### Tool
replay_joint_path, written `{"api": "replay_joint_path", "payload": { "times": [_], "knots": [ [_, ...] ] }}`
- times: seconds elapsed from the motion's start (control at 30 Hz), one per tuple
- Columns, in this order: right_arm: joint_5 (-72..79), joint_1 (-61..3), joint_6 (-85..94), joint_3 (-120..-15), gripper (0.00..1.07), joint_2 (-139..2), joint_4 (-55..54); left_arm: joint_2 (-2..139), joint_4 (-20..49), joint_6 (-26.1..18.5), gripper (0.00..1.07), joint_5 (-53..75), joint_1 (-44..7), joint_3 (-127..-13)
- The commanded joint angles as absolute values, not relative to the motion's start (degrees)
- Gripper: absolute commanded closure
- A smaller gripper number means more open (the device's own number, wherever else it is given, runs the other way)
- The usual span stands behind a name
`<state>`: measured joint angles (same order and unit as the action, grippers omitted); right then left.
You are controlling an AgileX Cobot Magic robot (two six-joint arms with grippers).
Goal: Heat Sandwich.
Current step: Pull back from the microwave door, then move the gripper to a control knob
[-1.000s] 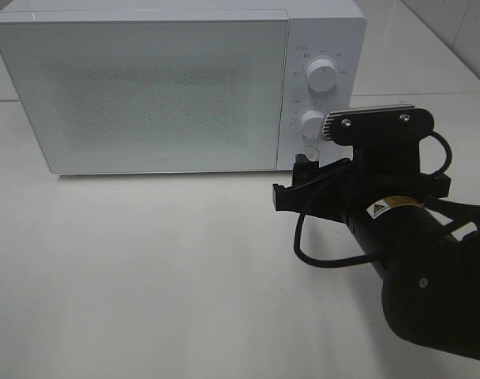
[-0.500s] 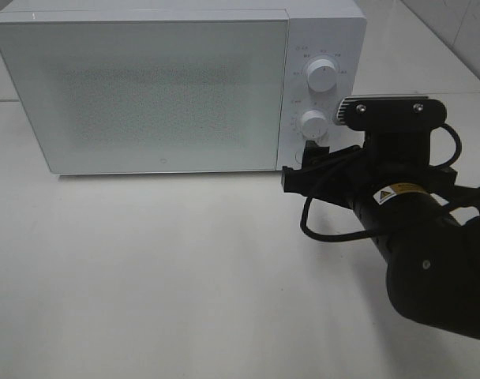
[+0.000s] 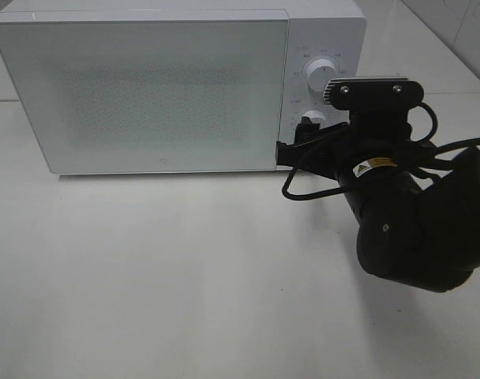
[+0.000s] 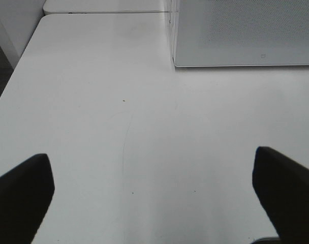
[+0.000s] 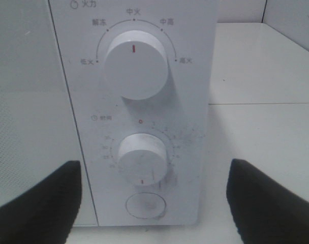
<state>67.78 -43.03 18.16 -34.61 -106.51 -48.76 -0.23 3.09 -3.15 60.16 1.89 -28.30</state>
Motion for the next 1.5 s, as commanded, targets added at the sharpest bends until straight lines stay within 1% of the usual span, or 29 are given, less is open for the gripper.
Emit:
{"api": "replay_joint_path", "payload": {
  "times": [0.03,0.17,0.23,0.47,0.6,0.77,1.5],
  "knots": [
    [66.58,-42.69,16.79,-36.61,0.31,-108.06,-46.52,-1.49,3.61,-3.15,0.07,59.42,1.89,-28.13],
    [64.80,-42.51,16.04,-38.73,0.31,-110.52,-46.41,-1.49,3.61,-3.15,0.07,59.42,1.89,-28.13],
    [63.08,-41.37,14.44,-40.16,0.31,-112.19,-45.95,-1.49,3.61,-3.15,0.07,59.42,1.89,-28.13],
    [64.46,-39.94,13.98,-41.48,0.31,-114.19,-45.78,-1.49,3.61,-3.15,0.07,59.42,1.89,-28.13],
    [64.97,-38.10,13.52,-42.00,0.31,-114.36,-44.81,-1.49,3.61,-3.15,0.07,59.42,1.89,-28.13],
    [65.15,-37.64,13.41,-43.66,0.31,-114.94,-42.46,-1.49,3.61,-3.15,0.07,59.42,1.89,-28.13],
    [66.86,-36.50,13.52,-48.64,0.31,-119.58,-42.97,-1.49,3.61,-3.15,0.07,59.42,1.89,-28.13]
  ]
}}
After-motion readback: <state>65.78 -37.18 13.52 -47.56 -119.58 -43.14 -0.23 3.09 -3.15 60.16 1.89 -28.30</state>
